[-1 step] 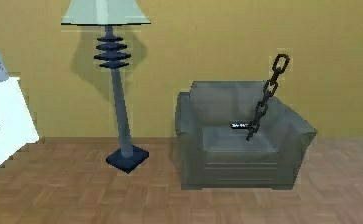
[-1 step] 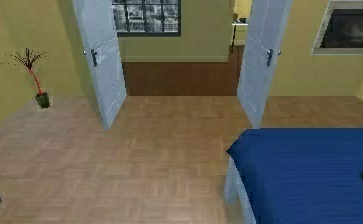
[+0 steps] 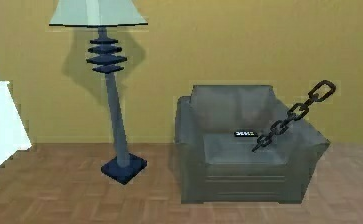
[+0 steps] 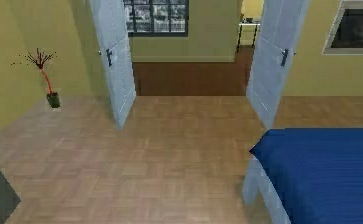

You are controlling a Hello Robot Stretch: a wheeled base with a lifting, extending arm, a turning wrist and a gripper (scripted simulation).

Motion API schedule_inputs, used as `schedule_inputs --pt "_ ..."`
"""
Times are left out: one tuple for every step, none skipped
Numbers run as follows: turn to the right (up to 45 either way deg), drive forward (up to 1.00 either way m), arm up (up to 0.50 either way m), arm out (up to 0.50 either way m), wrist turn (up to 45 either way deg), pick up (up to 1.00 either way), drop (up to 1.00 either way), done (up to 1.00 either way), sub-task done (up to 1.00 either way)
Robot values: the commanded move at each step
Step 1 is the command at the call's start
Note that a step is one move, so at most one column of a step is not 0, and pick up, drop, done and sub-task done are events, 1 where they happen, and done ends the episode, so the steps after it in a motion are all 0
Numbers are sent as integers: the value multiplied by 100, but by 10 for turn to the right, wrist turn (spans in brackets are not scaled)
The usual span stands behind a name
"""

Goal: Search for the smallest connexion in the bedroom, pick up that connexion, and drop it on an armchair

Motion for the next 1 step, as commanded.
schedule_inputs --pt "0 60 0 0 0 0 0 0 0"
